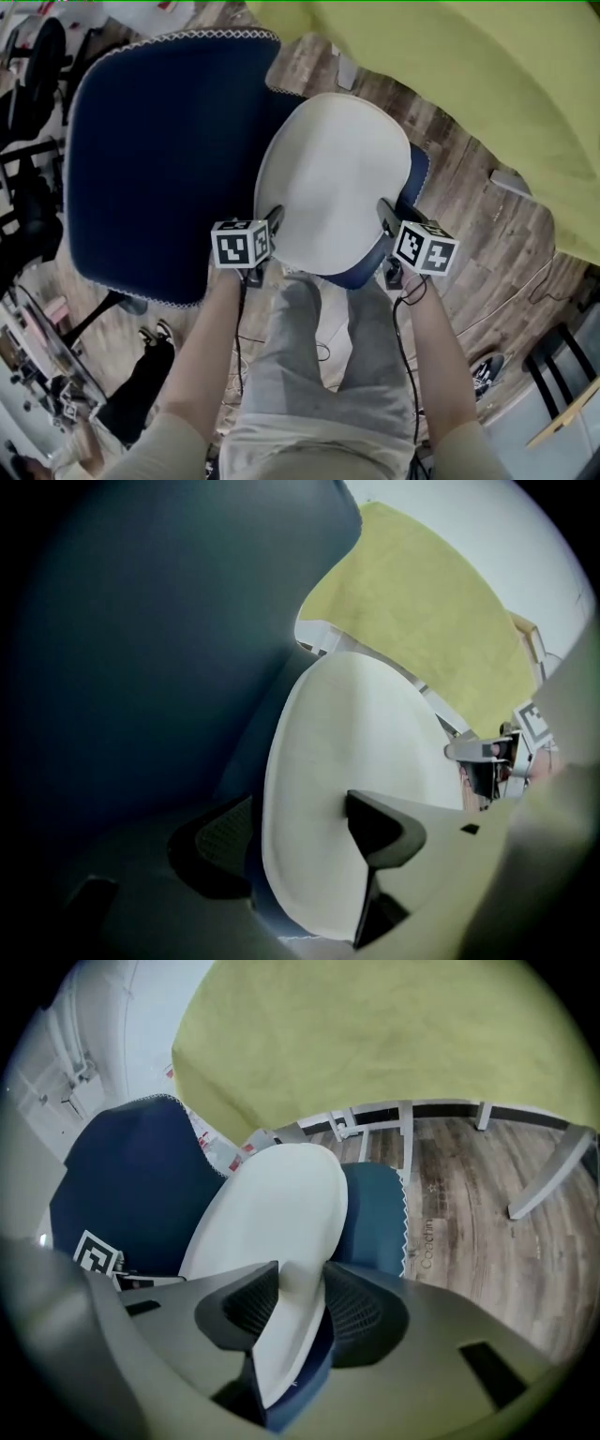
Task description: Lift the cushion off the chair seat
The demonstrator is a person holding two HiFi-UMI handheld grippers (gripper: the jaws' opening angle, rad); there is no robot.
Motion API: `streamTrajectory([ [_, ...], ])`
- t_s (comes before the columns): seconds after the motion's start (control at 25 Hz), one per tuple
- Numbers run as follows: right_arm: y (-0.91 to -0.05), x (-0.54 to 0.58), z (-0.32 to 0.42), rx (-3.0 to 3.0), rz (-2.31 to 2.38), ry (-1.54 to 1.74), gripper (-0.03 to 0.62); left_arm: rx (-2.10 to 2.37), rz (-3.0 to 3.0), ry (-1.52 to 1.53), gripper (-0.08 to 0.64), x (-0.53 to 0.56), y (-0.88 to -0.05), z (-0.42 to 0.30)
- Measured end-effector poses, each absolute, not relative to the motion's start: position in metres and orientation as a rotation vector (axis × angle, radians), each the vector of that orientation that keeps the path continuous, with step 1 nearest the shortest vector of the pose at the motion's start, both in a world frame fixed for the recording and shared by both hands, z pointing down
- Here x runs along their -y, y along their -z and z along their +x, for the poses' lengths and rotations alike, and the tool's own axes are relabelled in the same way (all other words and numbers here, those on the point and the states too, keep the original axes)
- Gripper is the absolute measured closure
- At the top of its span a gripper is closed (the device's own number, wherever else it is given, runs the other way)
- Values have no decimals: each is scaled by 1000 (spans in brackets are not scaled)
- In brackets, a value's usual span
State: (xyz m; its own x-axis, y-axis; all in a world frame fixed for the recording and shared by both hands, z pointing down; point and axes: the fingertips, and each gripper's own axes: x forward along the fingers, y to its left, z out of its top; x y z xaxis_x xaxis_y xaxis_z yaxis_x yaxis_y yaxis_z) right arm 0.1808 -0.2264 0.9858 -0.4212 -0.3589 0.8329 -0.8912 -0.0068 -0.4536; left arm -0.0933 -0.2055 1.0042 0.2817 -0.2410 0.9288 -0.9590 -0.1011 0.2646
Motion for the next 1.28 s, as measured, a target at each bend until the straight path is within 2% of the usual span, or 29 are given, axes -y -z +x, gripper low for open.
streamTrajectory([
  [0.24, -966, 218, 175, 1831, 1248, -1491, 495, 1122, 1601, -1040, 405, 201, -986, -88],
  [0.36, -947, 218, 179, 1846, 1269, -1441, 508, 1085, 1632, -1073, 455, 194, -972, -82],
  [0.76, -844, 231, 190, 1957, 1330, -1299, 508, 1100, 1699, -1003, 471, 198, -878, -68],
  [1.28, -636, 235, 199, 2167, 1437, -1061, 508, 1174, 1863, -849, 474, 207, -696, -55],
])
